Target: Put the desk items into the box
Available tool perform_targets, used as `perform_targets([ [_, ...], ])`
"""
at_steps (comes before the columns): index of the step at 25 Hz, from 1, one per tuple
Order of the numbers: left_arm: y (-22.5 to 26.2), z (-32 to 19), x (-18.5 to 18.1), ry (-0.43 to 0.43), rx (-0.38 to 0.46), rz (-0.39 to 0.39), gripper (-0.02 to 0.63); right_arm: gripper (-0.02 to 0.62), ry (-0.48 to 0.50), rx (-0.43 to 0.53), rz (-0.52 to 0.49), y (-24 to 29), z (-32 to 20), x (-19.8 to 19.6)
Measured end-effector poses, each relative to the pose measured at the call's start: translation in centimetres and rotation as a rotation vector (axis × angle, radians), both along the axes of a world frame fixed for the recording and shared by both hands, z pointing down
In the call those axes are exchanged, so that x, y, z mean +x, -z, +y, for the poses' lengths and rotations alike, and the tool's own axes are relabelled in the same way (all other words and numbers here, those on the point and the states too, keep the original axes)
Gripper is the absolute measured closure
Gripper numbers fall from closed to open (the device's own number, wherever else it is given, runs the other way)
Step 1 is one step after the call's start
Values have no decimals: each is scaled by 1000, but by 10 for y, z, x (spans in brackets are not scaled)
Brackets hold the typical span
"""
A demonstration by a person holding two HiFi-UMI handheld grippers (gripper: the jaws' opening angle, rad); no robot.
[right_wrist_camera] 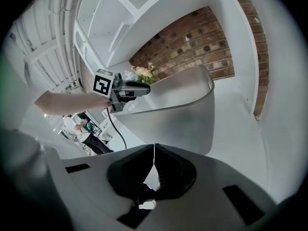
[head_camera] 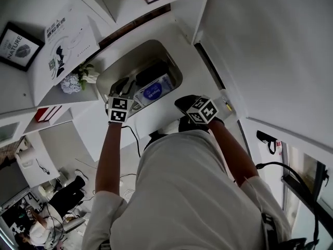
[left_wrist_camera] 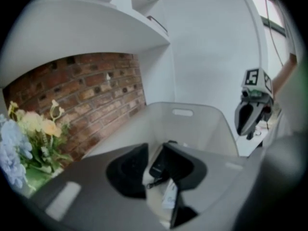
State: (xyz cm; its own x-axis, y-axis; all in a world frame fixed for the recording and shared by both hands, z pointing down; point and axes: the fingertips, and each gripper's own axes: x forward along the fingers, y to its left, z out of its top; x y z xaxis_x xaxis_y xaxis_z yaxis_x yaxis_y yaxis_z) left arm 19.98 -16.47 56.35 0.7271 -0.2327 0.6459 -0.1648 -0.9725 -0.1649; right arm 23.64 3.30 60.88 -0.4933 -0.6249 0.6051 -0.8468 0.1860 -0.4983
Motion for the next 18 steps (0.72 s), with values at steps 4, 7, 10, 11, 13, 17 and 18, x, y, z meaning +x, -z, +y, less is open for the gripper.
perform_targets([
  [4,20,-2,-12,91,15,34,546,592,53,16,7,4,-2,4],
  [7,34,3,-23,161,-5,66,568,592,83,32,12,8,-3,8],
  [10,45,5,-34,232,-28,110,594,592,93,55,17,13,-8,14],
  [11,46,6,-39,254,-33,122,600,592,93,60,19,14,-9,16],
  [13,46,11,-48,285,-40,130,600,592,92,65,20,16,-10,18],
  [17,40,23,-65,345,-72,138,602,592,97,74,21,21,-10,18],
  [18,40,26,-69,362,-80,147,603,592,100,80,21,23,-11,18],
])
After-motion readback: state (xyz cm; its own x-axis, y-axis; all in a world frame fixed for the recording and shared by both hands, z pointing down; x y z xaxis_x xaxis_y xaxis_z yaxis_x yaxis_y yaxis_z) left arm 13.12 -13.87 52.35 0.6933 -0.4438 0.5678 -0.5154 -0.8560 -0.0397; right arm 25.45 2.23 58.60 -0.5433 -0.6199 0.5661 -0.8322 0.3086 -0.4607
